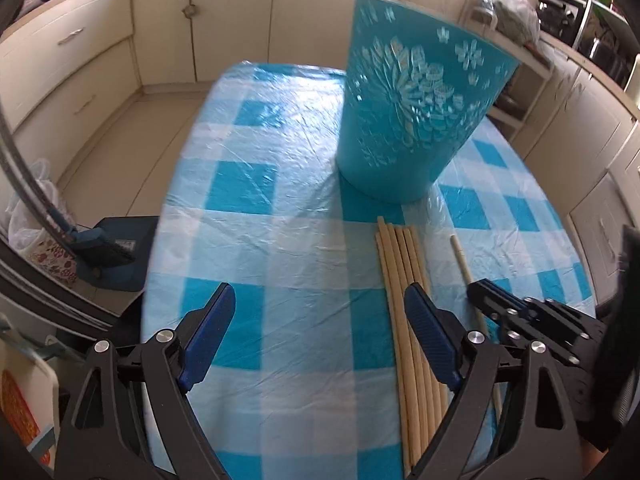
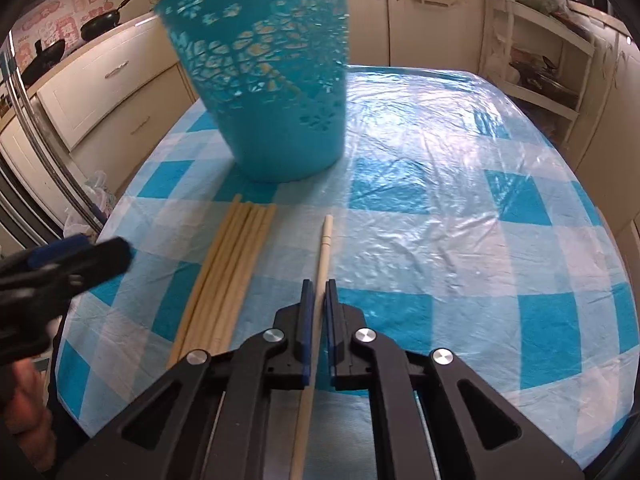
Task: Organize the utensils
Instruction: 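Lower the left gripper onto another chopstick and close it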
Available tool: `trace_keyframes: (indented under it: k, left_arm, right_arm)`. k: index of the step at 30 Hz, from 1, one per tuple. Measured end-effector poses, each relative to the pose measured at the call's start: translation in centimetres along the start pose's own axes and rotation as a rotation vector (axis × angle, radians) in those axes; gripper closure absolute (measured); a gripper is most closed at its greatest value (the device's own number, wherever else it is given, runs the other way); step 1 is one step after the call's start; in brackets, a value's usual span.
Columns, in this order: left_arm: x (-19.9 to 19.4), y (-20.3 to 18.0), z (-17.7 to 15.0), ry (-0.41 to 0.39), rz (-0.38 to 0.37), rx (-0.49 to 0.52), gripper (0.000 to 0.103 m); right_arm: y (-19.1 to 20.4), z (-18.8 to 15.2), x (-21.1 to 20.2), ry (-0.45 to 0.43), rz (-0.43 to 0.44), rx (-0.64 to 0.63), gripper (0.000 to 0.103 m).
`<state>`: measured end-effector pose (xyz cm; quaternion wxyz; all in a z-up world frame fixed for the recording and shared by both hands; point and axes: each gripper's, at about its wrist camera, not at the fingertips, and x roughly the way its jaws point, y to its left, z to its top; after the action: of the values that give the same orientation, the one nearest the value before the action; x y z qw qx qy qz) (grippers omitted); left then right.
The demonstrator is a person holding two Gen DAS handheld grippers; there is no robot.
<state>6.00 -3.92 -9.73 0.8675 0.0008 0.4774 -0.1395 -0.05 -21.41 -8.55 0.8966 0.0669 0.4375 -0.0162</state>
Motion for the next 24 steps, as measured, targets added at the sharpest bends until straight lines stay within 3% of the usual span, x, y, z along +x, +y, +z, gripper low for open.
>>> trace_keyframes:
  k: [7, 16, 18, 24]
  left_arm:
    - [2.9, -1.6, 0.7, 0.047, 0.084, 0.051, 0.021]
    - [4.0, -3.5, 0.4, 0.074, 0.121, 0.113, 0.024]
    - [3.9, -3.9, 0.5, 0.08, 0.115, 0.124, 0.029]
    - [3.6, -4.7, 1.0, 0.095, 0.079, 0.141, 0.067]
  right_arm:
    - [-0.6, 0.0, 0.0, -0.007, 0.05, 0.041, 0.096]
    - [-1.2, -0.1, 0.0, -0.003, 0.082, 0.065, 0.096]
    - [-1.2, -0.1, -0.1, -0.003, 0.082, 0.061, 0.096]
    - [-1.1, 0.0, 0.0, -0.006, 0.077, 0.051, 0.096]
